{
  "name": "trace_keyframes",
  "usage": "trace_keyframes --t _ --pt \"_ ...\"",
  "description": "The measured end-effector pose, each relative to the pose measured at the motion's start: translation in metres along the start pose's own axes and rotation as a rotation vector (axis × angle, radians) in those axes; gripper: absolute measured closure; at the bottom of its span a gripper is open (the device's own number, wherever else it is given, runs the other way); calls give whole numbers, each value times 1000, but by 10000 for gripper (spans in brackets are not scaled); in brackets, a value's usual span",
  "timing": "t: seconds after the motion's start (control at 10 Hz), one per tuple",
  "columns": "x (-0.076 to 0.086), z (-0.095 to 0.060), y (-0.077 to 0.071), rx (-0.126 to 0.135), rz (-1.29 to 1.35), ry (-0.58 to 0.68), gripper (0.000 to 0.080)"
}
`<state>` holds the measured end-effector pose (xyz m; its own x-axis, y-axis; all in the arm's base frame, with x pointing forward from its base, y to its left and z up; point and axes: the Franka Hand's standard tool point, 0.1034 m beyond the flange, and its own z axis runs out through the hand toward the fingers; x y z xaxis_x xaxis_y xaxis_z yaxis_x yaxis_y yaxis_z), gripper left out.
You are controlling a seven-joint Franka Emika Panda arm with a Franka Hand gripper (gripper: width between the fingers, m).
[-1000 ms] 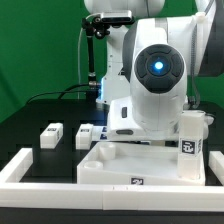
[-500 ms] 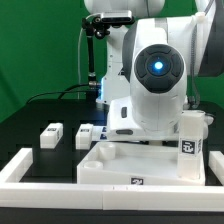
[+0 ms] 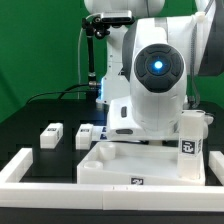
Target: Assemble desk
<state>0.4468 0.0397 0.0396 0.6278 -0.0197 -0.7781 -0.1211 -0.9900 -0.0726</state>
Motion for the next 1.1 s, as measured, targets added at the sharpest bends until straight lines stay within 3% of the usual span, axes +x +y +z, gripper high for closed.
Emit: trace_keyframes --t 0.2,0.4,0.5,0.6,0.9,1.0,1.1 --pt "-19 -51 18 52 12 62 509" --pt "-34 -84 38 106 42 119 509" --pt "-33 -92 48 112 53 158 509" --pt "-20 -100 53 91 40 281 509" --pt "-20 -101 51 82 44 447 509" --pt "-17 -105 50 95 54 507 509" --pt "-16 -124 47 198 92 541 509"
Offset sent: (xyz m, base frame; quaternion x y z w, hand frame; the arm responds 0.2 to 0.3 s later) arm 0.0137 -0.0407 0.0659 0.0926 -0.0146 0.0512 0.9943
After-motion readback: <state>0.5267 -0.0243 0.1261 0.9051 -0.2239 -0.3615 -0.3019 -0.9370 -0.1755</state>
